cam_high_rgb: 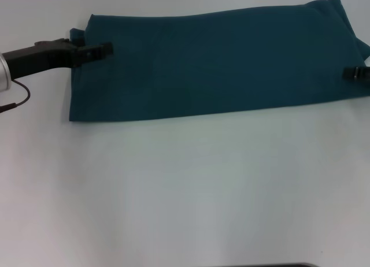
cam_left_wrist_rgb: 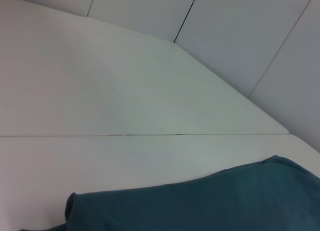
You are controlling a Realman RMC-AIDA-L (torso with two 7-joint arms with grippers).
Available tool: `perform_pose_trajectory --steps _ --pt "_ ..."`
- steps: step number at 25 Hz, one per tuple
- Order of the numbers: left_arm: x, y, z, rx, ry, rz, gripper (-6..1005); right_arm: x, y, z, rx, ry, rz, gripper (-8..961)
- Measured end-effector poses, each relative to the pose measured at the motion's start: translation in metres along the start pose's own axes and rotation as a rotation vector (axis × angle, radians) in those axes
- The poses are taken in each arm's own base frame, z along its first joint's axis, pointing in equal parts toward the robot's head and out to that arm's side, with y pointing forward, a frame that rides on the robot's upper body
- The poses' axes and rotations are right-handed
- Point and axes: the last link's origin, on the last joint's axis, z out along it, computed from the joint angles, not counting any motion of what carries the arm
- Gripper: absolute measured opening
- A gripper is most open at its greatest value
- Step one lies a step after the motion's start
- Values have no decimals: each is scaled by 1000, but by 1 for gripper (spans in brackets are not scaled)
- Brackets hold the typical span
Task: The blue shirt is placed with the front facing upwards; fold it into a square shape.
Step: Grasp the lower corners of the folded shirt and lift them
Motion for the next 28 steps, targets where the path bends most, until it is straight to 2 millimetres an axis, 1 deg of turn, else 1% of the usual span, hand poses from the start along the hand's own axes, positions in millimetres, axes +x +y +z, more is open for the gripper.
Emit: perform_pose_trajectory --steps 8,14,17,26,28 --pt "0 0 0 -1 0 1 859 -1 -2 1 17 -10 3 798" --pt "-1 0 0 -1 -1 -1 859 0 -3 0 18 -10 1 570" --pt "-2 0 -1 0 -4 -2 860 0 -3 0 18 -10 2 319" --pt "-5 -1 -4 3 -10 -10 860 1 -4 -2 20 -9 5 149" --pt "-10 -3 -7 9 -15 -21 859 0 -5 -3 22 -10 5 111"
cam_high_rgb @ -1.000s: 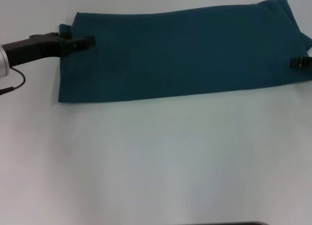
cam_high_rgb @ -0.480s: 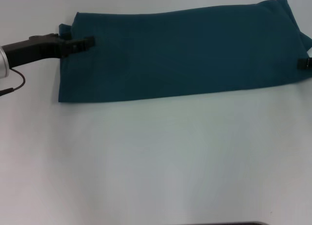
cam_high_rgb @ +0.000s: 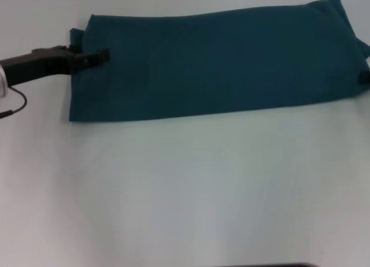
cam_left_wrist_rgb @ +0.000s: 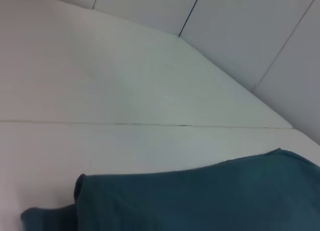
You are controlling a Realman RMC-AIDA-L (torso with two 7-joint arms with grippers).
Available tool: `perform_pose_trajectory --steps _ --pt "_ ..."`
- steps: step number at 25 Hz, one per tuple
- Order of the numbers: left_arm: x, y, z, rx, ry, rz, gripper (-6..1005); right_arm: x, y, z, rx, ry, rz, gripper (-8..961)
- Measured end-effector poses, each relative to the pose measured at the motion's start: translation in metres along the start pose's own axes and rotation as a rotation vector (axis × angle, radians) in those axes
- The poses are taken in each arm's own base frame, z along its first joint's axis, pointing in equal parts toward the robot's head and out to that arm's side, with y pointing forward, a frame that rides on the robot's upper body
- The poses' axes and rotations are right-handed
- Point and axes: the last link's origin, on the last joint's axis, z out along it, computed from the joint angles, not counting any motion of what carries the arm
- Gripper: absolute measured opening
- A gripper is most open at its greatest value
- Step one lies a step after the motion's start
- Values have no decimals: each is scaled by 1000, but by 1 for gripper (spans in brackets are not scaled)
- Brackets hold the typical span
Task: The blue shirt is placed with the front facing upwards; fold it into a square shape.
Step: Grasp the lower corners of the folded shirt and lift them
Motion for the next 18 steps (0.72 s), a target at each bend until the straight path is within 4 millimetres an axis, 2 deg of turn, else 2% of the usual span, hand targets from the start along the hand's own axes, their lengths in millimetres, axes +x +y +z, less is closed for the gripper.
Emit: perform_pose_trajectory --steps 5,10,18 --pt "-4 -3 -7 -1 -16 -22 859 0 -1 0 3 -1 1 21" --pt "-10 -3 -20 -43 -75 -82 860 -1 -1 -1 1 0 3 21" --pt "-21 -11 -22 15 -147 -148 860 -1 -1 -1 6 -3 3 22"
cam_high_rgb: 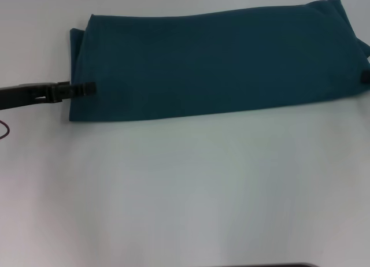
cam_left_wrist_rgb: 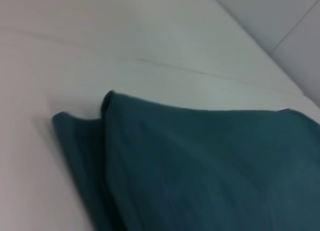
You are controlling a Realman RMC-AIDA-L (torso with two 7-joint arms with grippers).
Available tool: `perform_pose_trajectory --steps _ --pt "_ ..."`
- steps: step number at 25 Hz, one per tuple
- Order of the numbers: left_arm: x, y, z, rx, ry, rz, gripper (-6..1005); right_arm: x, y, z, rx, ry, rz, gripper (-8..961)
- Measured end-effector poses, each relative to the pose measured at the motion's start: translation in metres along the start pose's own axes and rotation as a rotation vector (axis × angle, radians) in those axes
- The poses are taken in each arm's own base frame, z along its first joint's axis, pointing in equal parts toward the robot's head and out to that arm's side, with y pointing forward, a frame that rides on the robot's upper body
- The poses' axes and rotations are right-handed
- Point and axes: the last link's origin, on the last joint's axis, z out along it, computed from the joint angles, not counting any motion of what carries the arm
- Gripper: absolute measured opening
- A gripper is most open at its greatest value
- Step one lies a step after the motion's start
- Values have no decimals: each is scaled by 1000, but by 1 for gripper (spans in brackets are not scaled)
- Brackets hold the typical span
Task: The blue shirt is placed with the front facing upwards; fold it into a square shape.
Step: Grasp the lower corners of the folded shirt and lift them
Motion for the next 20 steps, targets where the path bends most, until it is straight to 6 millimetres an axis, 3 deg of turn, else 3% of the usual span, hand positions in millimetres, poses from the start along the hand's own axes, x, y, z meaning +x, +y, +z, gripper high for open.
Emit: perform_pose_trajectory --steps 8,20 --pt "-3 -9 3 69 -30 -52 859 -2 2 1 -3 3 -7 23" --pt "2 -1 7 31 -111 -43 860 -1 2 0 -6 7 5 24"
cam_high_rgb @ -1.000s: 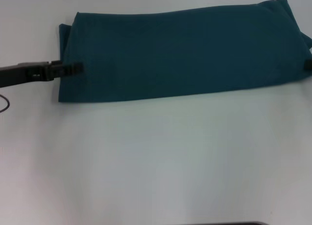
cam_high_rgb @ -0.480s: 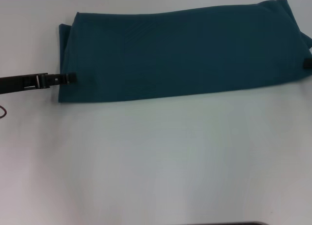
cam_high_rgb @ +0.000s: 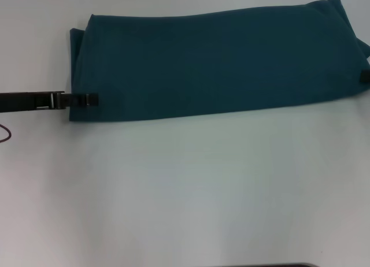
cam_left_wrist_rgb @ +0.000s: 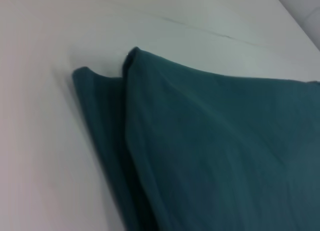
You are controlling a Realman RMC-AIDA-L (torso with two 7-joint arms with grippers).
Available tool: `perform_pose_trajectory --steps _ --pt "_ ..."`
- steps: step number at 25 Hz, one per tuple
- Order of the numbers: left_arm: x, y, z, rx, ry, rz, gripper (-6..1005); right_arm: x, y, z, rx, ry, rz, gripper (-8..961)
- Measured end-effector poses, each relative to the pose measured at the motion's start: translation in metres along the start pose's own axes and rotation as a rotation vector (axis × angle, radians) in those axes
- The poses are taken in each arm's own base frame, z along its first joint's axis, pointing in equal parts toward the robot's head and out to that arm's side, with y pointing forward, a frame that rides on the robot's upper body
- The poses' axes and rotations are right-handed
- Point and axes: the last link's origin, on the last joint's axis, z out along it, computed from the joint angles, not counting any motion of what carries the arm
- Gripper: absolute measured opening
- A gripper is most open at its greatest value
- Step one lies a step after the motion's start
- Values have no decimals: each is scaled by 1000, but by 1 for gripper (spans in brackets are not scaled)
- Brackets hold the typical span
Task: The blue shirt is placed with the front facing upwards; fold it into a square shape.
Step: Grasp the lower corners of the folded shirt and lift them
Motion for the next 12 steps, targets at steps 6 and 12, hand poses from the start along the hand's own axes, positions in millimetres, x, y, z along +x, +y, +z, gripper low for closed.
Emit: perform_pose_trajectory --steps 6,12 --pt "8 1 -3 -4 -31 -11 859 1 0 0 0 2 2 24" --pt "16 0 -2 17 -58 -12 859 2 -1 0 4 6 1 25"
